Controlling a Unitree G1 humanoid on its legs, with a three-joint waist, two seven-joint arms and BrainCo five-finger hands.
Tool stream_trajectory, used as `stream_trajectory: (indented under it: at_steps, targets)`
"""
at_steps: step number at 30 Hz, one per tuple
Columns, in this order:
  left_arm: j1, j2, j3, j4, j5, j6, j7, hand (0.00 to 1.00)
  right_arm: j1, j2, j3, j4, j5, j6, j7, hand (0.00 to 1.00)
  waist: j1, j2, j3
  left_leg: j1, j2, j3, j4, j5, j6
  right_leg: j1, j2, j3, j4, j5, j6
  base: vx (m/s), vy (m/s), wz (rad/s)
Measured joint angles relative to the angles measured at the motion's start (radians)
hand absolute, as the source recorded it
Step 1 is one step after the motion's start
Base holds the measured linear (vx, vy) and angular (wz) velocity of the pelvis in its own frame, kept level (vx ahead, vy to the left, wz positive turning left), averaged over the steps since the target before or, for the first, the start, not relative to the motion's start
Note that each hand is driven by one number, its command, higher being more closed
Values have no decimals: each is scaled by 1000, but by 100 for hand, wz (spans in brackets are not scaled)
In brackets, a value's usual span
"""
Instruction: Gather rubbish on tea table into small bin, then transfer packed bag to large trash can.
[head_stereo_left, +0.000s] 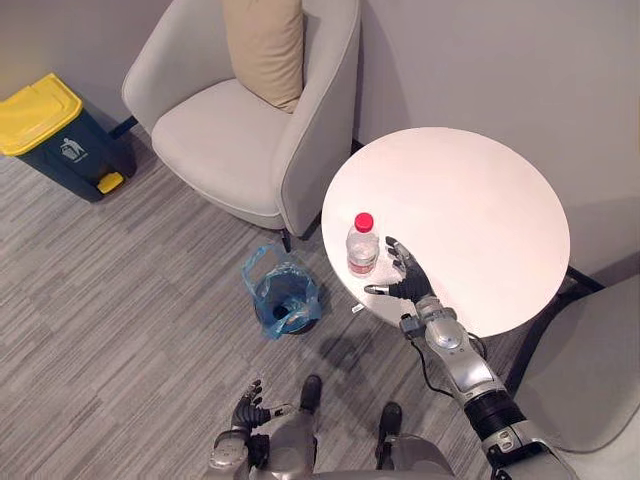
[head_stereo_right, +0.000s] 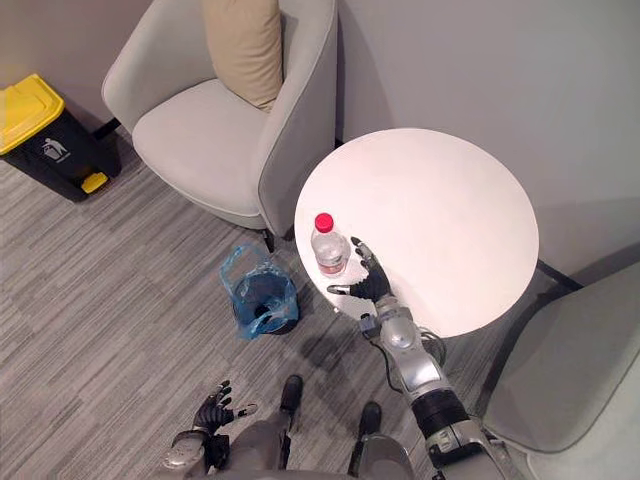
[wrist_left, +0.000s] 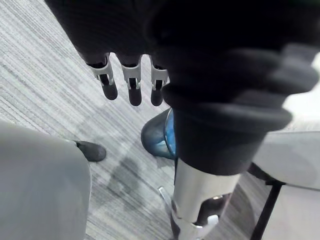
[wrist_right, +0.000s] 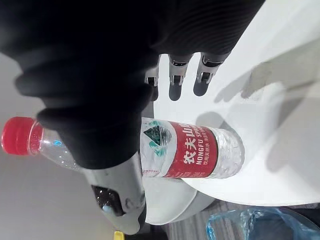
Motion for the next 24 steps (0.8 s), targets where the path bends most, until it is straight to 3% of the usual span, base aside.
stream_trajectory:
  at_steps: [11,16,24]
  targets:
    - [0,0,1,0,-19,-8,0,0,-87,11,-62,83,32,5,-53,0,3,3,2,-36,-5,-25,0,12,-1,-24,-2,-23,0,0,0,-6,-2,6]
    - [-2,0,1,-5,-19,-11,0,0,-133,7,-81,93,52,5,-54,0,18,15,13,-49,-7,-27,0,15,0,-39,-5,-23,6,0,0,-3,1,1]
    - [-8,0,4,-40,-39,-24,1,0,-255,-9,-57,182,65,18,-51,0,32,20,66,-77,-14,-59,0,27,-2,-50,-10,-56,9,0,0,-19,1,12]
